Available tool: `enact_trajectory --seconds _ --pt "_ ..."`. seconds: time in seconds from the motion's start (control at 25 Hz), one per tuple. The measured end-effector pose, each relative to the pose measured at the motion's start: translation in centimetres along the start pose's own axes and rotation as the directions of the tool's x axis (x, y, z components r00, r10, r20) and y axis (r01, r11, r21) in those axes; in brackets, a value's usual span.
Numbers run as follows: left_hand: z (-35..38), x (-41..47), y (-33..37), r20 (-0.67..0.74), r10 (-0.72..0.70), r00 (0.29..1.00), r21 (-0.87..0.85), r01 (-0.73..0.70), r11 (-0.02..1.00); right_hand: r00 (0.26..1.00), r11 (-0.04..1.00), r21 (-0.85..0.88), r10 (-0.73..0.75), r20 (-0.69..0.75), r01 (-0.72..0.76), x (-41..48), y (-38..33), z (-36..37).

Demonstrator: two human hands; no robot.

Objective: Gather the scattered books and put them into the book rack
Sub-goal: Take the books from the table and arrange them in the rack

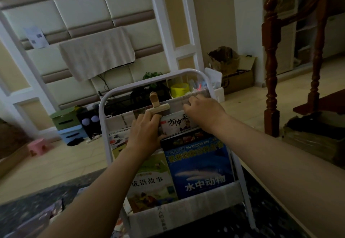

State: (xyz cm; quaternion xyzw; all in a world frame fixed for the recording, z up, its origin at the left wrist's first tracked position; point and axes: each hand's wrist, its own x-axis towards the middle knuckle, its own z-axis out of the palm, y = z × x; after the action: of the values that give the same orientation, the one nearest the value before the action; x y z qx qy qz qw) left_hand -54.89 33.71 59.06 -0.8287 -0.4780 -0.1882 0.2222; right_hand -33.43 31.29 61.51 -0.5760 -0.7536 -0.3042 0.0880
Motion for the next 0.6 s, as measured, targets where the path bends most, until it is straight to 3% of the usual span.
enact_trajectory --seconds 0.44,0.6 --pt "-0.1 -0.3 0.4 0.045 -0.011 0.999 0.049 0.009 0.999 0.998 0.999 0.044 0.027 0.049 -0.029 0.0 -0.3 -0.5" --pt "-1.6 -0.3 0.1 0.120 -0.003 0.993 0.015 0.001 1.000 0.986 0.987 0.159 0.009 0.165 -0.036 0.1 0.3 -1.6"
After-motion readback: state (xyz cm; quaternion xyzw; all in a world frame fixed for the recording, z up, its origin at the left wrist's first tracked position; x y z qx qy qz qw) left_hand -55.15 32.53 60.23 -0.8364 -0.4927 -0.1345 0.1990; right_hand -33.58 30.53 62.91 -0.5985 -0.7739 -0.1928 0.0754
